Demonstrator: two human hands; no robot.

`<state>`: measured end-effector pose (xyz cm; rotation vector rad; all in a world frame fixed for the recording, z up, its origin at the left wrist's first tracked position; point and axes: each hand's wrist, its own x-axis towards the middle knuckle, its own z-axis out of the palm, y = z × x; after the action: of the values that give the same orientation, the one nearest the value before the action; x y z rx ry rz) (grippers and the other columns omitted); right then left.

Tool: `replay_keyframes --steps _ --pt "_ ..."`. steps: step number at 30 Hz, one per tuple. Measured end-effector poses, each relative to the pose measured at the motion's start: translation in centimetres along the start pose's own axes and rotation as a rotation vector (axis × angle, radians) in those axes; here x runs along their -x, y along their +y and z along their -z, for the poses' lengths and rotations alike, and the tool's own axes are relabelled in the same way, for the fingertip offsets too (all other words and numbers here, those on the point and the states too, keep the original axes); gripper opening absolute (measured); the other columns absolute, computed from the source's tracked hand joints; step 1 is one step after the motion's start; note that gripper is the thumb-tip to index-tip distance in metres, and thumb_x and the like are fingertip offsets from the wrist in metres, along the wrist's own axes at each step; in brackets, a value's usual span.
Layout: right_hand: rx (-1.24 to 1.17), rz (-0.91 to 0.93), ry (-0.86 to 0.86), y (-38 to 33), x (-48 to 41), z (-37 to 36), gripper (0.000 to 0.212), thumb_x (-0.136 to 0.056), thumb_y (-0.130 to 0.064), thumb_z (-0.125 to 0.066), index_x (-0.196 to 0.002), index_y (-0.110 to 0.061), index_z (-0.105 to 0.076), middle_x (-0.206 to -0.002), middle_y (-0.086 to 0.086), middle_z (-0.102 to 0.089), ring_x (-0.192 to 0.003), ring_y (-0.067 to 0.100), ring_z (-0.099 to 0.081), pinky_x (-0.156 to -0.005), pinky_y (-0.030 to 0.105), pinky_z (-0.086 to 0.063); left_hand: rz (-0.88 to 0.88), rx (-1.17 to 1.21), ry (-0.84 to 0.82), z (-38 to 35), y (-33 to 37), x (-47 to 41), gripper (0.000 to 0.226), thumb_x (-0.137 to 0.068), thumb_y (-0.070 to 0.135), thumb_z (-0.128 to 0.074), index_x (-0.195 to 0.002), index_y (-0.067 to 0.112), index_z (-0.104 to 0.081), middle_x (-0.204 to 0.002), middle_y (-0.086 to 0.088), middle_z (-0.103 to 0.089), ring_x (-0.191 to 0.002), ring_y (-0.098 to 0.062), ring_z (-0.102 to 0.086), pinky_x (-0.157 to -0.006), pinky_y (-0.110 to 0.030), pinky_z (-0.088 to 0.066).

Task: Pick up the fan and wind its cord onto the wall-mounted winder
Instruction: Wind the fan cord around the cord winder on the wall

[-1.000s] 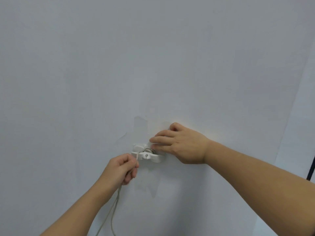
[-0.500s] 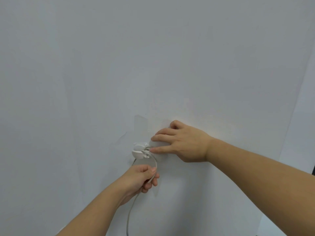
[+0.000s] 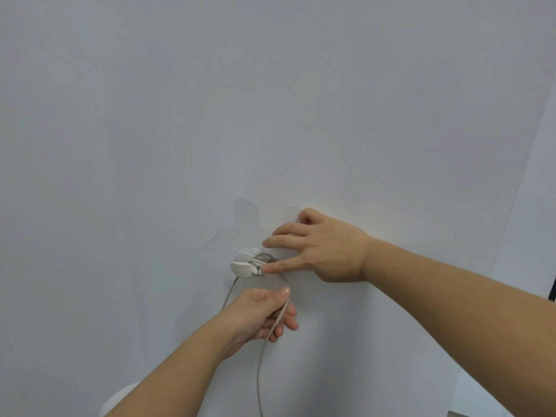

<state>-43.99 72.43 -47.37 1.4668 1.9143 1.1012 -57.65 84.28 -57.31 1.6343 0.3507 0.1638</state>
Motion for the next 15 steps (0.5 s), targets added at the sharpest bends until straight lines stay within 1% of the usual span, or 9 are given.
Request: replay_keyframes --steps 2,4,6,9,10,12,15 --pt "-0.003 -0.006 0.003 0.0 0.0 0.1 0.064 -0.080 -0.009 -0.045 -0.135 -0.041 -0.047 -0.138 0.002 -0.052 -0.123 0.023 -0.051 -0.086 0.038 -0.038 0.057 -0.054 -0.036 -0.1 -0.2 -0.1 0.047 -0.096 0.048 -0.046 -0.077 0.010 -0.067 -0.065 -0.005 -0.069 -0.048 -0.012 -0.056 -0.053 -0.023 -0.051" --pt "-0.009 -0.014 0.008 -0.1 0.0 0.1 0.063 -0.078 -0.009 -0.051 -0.133 -0.039 -0.050 -0.137 0.002 -0.053 -0.122 0.023 -0.051 -0.086 0.038 -0.038 0.060 -0.075 -0.058 0.0 -0.4 -0.2 0.049 -0.096 0.050 -0.044 -0.075 0.012 -0.067 -0.063 -0.004 -0.067 -0.048 -0.013 -0.055 -0.054 -0.025 -0.051" --pt "-0.017 -0.019 0.016 -0.1 -0.1 0.1 0.062 -0.077 -0.008 -0.054 -0.131 -0.038 -0.051 -0.136 0.002 -0.054 -0.121 0.023 -0.052 -0.085 0.038 -0.038 0.030 -0.061 -0.089 0.2 -0.4 -0.3 0.044 -0.099 0.041 -0.043 -0.080 0.010 -0.068 -0.066 -0.004 -0.066 -0.050 -0.012 -0.054 -0.057 -0.025 -0.050" --pt "-0.026 -0.023 0.026 -0.2 -0.1 0.1 0.059 -0.078 -0.008 -0.054 -0.130 -0.037 -0.052 -0.135 0.002 -0.055 -0.120 0.023 -0.052 -0.085 0.038 -0.039 -0.031 -0.108 -0.115 0.1 -0.5 -0.2 0.031 -0.102 0.019 -0.039 -0.094 0.010 -0.067 -0.077 -0.002 -0.072 -0.055 -0.010 -0.052 -0.062 -0.023 -0.048" --pt "-0.027 -0.025 0.029 -0.2 -0.1 0.1 0.058 -0.078 -0.008 -0.055 -0.129 -0.037 -0.052 -0.134 0.002 -0.055 -0.120 0.023 -0.053 -0.085 0.038 -0.039 -0.055 -0.118 -0.124 0.0 -0.5 -0.1 0.029 -0.102 0.014 -0.038 -0.097 0.010 -0.067 -0.081 -0.001 -0.073 -0.056 -0.009 -0.052 -0.063 -0.022 -0.047" --pt "-0.027 -0.028 0.033 -0.2 -0.1 0.1 0.056 -0.078 -0.009 -0.055 -0.127 -0.036 -0.054 -0.134 0.003 -0.055 -0.119 0.023 -0.053 -0.085 0.038 -0.039 -0.112 -0.114 -0.148 -0.5 -0.3 0.0 0.028 -0.101 0.011 -0.039 -0.101 0.012 -0.067 -0.086 -0.002 -0.074 -0.058 -0.009 -0.051 -0.064 -0.020 -0.046" --pt "-0.031 -0.039 0.027 -0.2 -0.1 0.1 0.052 -0.077 -0.010 -0.054 -0.122 -0.034 -0.056 -0.133 0.003 -0.055 -0.117 0.023 -0.055 -0.085 0.038 -0.040 -0.204 -0.120 -0.159 -1.1 0.1 -0.2 0.026 -0.101 0.011 -0.041 -0.106 0.012 -0.067 -0.088 -0.002 -0.075 -0.060 -0.009 -0.051 -0.066 -0.019 -0.047"
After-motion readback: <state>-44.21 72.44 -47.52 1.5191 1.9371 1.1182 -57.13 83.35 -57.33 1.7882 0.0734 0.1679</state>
